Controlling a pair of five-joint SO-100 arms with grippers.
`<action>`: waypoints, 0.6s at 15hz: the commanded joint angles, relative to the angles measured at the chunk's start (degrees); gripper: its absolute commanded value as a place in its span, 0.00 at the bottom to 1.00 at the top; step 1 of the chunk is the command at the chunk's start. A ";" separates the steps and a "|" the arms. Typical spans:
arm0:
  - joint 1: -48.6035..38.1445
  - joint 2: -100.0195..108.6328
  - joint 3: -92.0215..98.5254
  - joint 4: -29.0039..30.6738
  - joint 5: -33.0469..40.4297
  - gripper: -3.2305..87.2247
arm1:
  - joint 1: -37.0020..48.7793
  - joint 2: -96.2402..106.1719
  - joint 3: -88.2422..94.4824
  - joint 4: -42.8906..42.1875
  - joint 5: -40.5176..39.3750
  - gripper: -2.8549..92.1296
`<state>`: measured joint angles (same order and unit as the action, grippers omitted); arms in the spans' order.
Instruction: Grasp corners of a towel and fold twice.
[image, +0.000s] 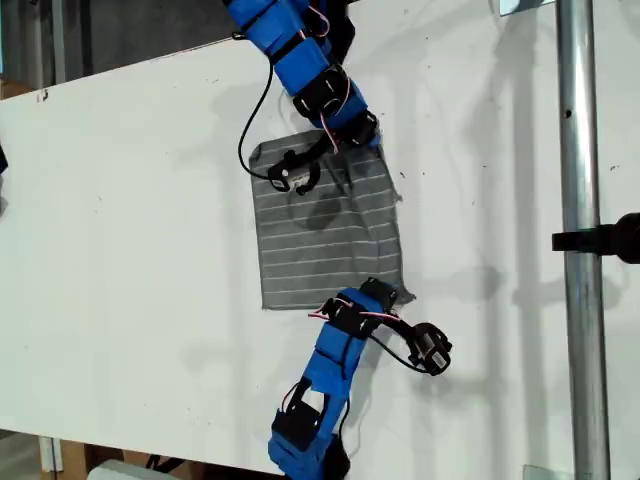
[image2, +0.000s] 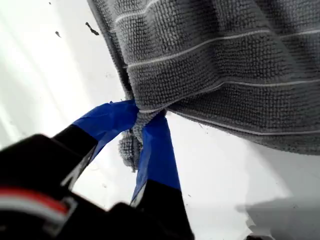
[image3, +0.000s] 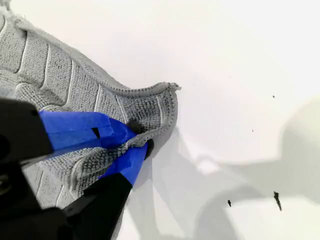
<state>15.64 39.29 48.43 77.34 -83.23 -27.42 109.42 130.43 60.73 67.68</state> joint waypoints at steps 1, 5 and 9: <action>0.70 5.36 0.00 2.20 1.76 0.00 | 0.62 0.18 -3.78 1.05 -0.53 0.03; 1.23 18.63 0.35 6.68 8.96 0.00 | -0.09 -1.41 -7.03 1.14 -1.23 0.03; 3.60 28.74 1.93 6.86 14.77 0.00 | -5.54 -11.43 -26.28 4.57 -5.89 0.03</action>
<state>18.11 61.79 50.45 83.67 -69.26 -30.94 100.46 113.55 64.51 63.37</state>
